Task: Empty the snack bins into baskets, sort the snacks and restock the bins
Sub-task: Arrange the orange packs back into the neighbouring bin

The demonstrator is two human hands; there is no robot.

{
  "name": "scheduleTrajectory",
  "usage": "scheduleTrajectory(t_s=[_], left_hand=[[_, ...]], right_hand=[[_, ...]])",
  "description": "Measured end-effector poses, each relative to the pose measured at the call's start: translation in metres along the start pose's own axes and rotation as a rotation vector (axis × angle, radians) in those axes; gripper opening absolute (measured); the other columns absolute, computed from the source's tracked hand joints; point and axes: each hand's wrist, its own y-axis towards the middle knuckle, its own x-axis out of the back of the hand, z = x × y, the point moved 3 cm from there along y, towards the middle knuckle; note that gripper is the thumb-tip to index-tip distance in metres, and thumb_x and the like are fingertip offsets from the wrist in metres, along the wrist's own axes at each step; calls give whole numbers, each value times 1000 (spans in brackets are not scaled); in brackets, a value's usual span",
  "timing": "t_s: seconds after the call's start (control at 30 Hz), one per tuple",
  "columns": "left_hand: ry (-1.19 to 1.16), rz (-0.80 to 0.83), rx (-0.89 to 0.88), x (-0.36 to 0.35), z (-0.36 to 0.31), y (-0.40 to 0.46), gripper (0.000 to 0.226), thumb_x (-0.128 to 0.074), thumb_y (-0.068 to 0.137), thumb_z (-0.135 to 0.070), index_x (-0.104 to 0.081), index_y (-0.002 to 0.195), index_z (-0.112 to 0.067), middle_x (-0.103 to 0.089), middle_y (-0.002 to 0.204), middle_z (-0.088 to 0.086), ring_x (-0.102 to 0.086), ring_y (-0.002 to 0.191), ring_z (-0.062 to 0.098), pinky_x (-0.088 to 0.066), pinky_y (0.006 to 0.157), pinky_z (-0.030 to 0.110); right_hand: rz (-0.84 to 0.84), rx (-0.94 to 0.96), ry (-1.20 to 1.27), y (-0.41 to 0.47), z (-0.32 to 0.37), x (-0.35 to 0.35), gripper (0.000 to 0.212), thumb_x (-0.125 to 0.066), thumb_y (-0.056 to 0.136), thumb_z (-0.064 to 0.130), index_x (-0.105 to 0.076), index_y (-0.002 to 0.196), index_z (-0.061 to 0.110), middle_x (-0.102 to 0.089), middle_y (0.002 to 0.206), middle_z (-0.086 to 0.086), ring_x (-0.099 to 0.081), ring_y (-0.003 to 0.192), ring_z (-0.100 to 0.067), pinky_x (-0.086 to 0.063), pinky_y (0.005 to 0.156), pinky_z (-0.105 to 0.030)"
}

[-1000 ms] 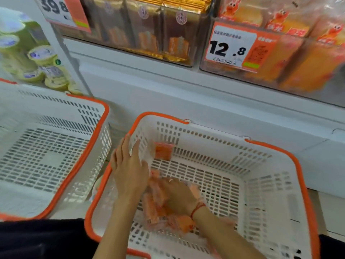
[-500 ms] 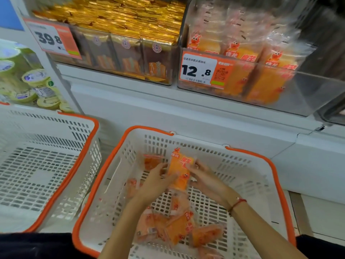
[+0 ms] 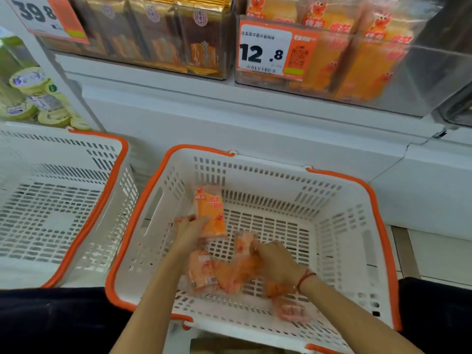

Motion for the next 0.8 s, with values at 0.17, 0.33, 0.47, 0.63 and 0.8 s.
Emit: scheduleTrajectory(t_s=[0.17, 0.33, 0.47, 0.63, 0.8], left_hand=[[-4, -12, -60, -3, -5, -5, 30, -54, 98, -28, -48, 126, -20, -65, 116, 6, -65, 101, 28, -53, 89, 51], [-3, 51, -170, -16, -25, -12, 15, -50, 100, -27, -52, 114, -28, -66, 103, -7, -64, 90, 13, -48, 67, 31], [-10, 119, -219, -28, -49, -22, 20, -54, 97, -25, -59, 117, -24, -71, 110, 1, -67, 99, 20, -52, 88, 39], [51, 190, -329, -28, -89, -25, 36, -55, 95, -38, -54, 129, -26, -66, 124, 2, -64, 110, 22, -47, 100, 50], [386, 473, -280, -45, -120, -45, 71, -57, 87, -48, -34, 149, -22, -36, 154, 8, -45, 134, 30, -32, 114, 50]], right_hand=[[-71, -373, 1032, 3, -17, 56, 33, -63, 93, 25, -54, 123, 13, -67, 109, -5, -67, 89, -18, -54, 83, -34], [39, -121, 1513, 1, 4, 107, 38, -61, 88, 5, -59, 125, 12, -65, 115, -10, -59, 107, -24, -43, 101, -42], [-6, -24, 1542, -3, 21, 137, 40, -65, 87, 11, -62, 127, 12, -63, 121, -14, -57, 108, -25, -41, 99, -40], [83, 83, 955, -28, 20, 206, 41, -52, 98, 17, -51, 139, 24, -59, 135, -2, -56, 121, -13, -39, 108, -36], [407, 167, 257, -66, 38, 255, 46, -64, 93, 19, -55, 137, 28, -55, 139, 9, -50, 126, 0, -39, 107, -23]])
